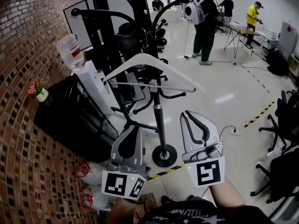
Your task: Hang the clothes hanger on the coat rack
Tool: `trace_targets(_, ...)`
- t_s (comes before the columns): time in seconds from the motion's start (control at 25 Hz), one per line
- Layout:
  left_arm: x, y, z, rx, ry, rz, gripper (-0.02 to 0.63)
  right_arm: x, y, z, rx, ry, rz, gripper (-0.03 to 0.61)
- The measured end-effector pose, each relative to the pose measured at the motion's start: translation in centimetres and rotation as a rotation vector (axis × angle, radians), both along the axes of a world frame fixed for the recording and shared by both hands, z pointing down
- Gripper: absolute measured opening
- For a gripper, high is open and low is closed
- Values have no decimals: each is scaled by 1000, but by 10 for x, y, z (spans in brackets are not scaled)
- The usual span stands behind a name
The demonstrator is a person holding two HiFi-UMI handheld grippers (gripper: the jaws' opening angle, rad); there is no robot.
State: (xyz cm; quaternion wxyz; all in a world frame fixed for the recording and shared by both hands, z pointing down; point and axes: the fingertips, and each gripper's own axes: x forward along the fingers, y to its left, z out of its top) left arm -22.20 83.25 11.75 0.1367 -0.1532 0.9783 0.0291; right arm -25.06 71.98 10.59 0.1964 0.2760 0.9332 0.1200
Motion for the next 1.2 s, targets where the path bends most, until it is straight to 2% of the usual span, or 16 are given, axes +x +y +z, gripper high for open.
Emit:
trace_targets(0.16, 10, -24, 11, -13, 19, 4, 5, 10, -12, 12, -21, 20, -35, 18)
trace_targets(0.56, 43, -98, 22, -21, 45, -78, 5, 46, -70, 35, -32, 86, -165, 6)
trace_targets(0.76, 58, -123, 40, -9, 90, -110, 5, 64, -80, 49, 1, 110, -239, 6)
trace_targets(0.96, 65, -137, 49, -10, 100, -150, 5, 74, -87, 64, 33, 136, -296, 6)
trace_targets(1.2, 69, -135, 57, -2, 120, -166, 5, 74, -79, 70, 58, 149, -315, 6)
